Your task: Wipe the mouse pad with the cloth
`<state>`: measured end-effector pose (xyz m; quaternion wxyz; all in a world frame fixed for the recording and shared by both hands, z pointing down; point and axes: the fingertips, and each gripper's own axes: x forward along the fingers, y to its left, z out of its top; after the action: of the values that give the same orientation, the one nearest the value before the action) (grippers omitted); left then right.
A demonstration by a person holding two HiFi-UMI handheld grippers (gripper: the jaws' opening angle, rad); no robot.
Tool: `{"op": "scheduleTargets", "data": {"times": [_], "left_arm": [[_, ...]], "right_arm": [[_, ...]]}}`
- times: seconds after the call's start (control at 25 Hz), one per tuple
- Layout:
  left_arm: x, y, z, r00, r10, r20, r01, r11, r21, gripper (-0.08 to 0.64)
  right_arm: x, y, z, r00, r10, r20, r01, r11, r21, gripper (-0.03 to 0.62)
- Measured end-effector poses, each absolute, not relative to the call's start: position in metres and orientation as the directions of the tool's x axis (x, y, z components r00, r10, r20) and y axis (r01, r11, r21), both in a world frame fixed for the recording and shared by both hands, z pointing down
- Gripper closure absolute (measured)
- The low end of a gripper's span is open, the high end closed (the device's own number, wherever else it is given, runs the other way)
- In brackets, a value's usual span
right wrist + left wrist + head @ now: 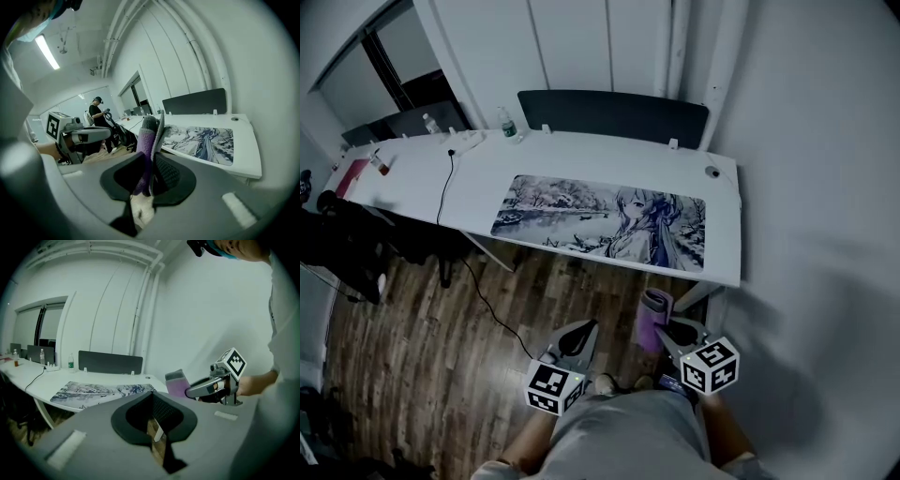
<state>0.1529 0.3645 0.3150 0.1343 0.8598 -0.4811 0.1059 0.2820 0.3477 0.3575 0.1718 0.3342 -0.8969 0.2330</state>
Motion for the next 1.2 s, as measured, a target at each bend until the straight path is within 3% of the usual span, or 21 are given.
{"op": "scheduleTargets", "data": {"times": [0.72, 1.2], "left_arm": [[0.120, 0.352, 0.320, 0.589, -0.751, 0.297, -0.805, -0.578, 0.133, 0.541], [0.130, 0.257, 0.331, 0.591, -0.744, 0.312, -0.803, -0.581, 0.133, 0.541]], "right_arm": [[0.264, 0.340, 0.360, -0.667, -0.569, 0.481, -0.737, 0.600, -0.312, 0.517], [0.280, 0.240, 0.375, -0.662, -0.561, 0.498, -0.741, 0.591, -0.319, 0.517]]}}
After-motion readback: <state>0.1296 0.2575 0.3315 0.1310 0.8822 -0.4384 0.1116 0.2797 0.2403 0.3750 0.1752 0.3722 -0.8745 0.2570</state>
